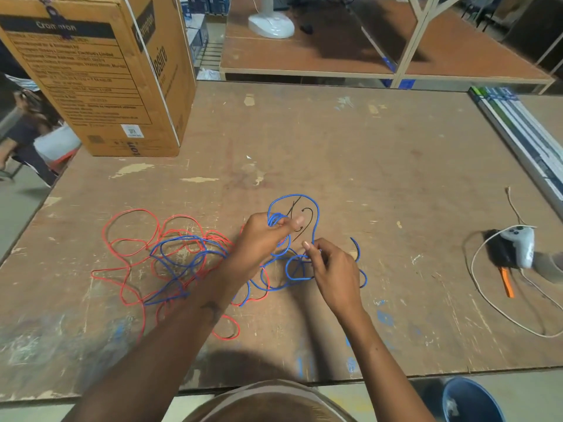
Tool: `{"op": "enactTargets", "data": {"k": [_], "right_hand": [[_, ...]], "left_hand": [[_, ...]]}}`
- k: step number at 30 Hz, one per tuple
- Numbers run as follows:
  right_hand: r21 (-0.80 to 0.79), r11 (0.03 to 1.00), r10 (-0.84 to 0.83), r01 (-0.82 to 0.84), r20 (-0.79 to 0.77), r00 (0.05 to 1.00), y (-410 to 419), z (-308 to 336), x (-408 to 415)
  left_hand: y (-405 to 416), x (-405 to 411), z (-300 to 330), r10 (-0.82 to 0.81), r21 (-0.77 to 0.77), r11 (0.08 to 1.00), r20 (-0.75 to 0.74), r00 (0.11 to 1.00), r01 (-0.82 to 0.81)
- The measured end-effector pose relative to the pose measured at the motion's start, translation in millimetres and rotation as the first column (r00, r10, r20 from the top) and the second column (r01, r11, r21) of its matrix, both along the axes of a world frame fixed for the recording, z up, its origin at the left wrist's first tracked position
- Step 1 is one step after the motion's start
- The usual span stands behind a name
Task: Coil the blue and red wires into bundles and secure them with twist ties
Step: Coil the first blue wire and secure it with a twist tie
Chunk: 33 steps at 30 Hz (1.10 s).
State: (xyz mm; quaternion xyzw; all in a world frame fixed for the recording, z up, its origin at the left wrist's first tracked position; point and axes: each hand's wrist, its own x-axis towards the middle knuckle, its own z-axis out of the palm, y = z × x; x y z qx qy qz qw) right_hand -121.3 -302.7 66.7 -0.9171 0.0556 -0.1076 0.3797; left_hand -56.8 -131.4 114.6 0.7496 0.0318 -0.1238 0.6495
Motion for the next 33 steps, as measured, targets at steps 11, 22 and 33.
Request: {"op": "enactTargets", "data": {"k": [11, 22, 33], "right_hand": [[0.485, 0.841, -0.189, 0.238, -0.149, 0.971, -9, 1, 21], [0.166, 0.982, -0.044, 0.09, -0.263, 0.964, -1, -13, 30], [0.15, 0.935, 0.353, -0.322, -0.301, 0.886, 21, 36, -16]], "left_hand": [[18, 0, 34, -0.128, -0.022, 0.992, -0.056, 0.99, 0.127], [-7, -8, 39, -0.053, -0.284, 0.954, 0.159, 0.986, 0.097], [-16, 13, 18, -0.222, 0.191, 0.971, 0.49, 0.843, 0.145]]}}
